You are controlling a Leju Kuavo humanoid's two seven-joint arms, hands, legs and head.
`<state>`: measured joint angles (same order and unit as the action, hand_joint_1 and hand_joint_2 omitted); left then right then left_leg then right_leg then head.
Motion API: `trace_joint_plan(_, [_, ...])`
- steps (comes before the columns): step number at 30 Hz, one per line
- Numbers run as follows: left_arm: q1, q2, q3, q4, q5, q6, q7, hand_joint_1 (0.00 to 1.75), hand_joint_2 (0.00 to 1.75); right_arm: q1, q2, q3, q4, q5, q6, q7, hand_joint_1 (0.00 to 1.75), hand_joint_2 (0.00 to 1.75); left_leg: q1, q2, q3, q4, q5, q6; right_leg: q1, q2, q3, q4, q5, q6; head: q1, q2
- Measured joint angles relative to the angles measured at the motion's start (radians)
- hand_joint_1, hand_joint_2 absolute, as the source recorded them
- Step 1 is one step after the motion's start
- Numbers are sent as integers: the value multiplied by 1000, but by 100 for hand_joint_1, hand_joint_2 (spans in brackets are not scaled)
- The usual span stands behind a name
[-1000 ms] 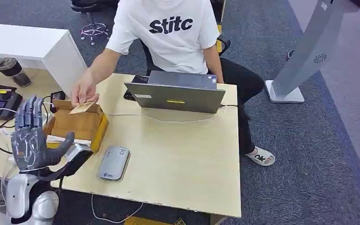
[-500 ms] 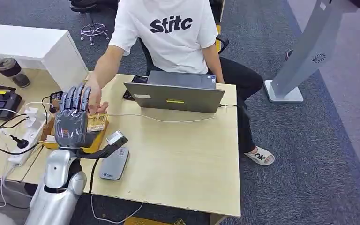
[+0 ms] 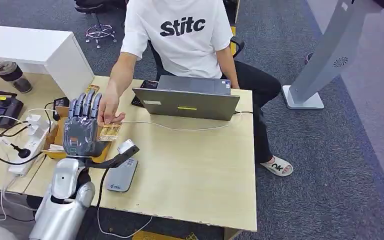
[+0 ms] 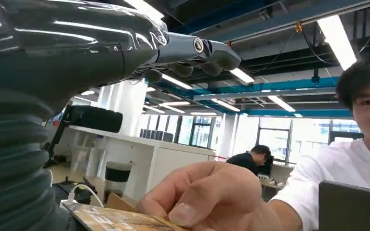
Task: Pass the card to the sensor for recognition and then transmit it.
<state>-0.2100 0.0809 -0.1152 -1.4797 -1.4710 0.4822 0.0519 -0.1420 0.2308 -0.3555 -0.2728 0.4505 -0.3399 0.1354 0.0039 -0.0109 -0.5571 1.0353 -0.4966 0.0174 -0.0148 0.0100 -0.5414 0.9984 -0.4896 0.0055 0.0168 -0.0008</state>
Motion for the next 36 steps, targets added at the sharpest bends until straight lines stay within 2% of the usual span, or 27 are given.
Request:
trace_joint_plan(21, [-3, 6, -1, 5, 0, 0, 0, 0, 175, 0, 0, 0, 1, 0, 0, 0, 0, 175, 0, 0, 0, 0, 0, 0, 0, 0, 0, 0, 0, 0, 0, 0])
trace_joint_plan(22, [-3, 6, -1, 5, 0, 0, 0, 175, 175, 0, 0, 0, 1, 0, 0, 0, 0, 175, 0, 0, 0, 0, 0, 0, 0, 0, 0, 0, 0, 0, 0, 0])
trace_joint_plan(28, [-3, 7, -8, 6, 64, -32, -40, 175, 175, -1, -1, 6, 2, 5, 0, 4, 0, 175, 0, 0, 0, 0, 0, 0, 0, 0, 0, 0, 0, 0, 0, 0])
trace_joint_plan(36, [-4, 7, -10, 7, 66, -34, -40, 175, 175, -2, -1, 13, 2, 5, 0, 4, 0, 175, 0, 0, 0, 0, 0, 0, 0, 0, 0, 0, 0, 0, 0, 0])
